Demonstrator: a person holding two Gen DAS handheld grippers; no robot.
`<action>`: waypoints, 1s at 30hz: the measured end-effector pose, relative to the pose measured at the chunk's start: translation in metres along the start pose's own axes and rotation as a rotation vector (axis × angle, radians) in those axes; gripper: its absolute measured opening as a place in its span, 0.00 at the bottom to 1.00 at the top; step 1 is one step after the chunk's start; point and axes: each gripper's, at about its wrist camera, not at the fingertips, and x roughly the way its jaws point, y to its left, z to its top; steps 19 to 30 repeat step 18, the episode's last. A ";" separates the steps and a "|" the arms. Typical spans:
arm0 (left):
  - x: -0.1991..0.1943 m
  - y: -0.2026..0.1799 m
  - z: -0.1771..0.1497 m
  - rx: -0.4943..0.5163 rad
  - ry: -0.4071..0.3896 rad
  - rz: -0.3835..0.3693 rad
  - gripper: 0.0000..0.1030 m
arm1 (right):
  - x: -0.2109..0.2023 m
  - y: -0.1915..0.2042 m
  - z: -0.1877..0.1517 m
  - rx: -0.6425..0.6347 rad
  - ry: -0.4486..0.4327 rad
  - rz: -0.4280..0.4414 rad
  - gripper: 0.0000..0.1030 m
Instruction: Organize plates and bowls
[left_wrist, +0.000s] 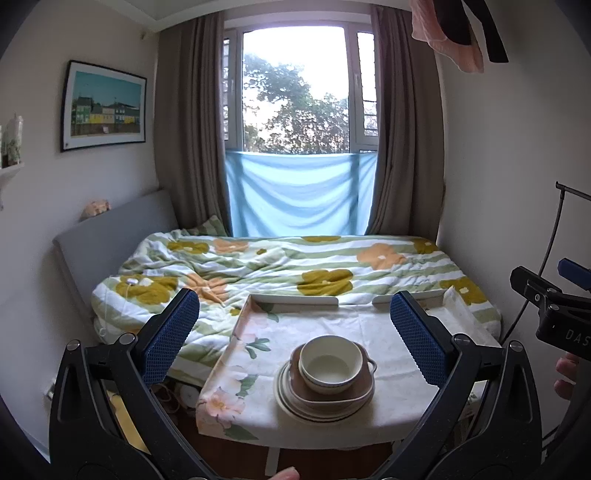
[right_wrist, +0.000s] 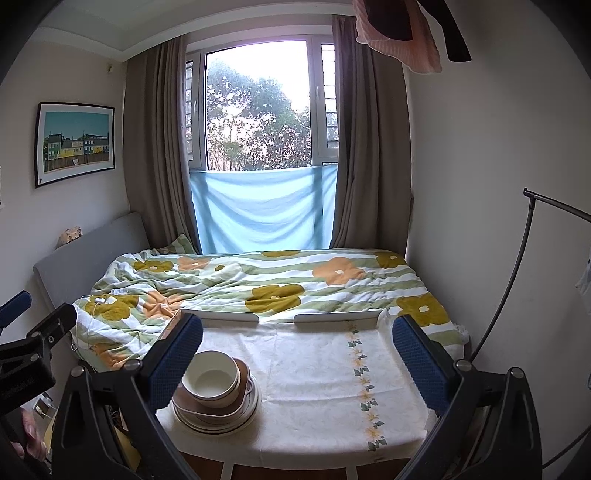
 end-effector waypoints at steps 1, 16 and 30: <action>0.000 0.000 0.001 0.001 -0.002 0.001 1.00 | 0.000 0.000 0.000 0.000 -0.001 0.001 0.99; -0.001 0.002 0.002 0.030 -0.053 0.063 1.00 | 0.004 0.002 0.000 -0.002 0.004 0.002 0.99; 0.001 0.003 0.003 0.028 -0.060 0.061 1.00 | 0.008 0.005 0.001 -0.001 0.009 0.004 0.99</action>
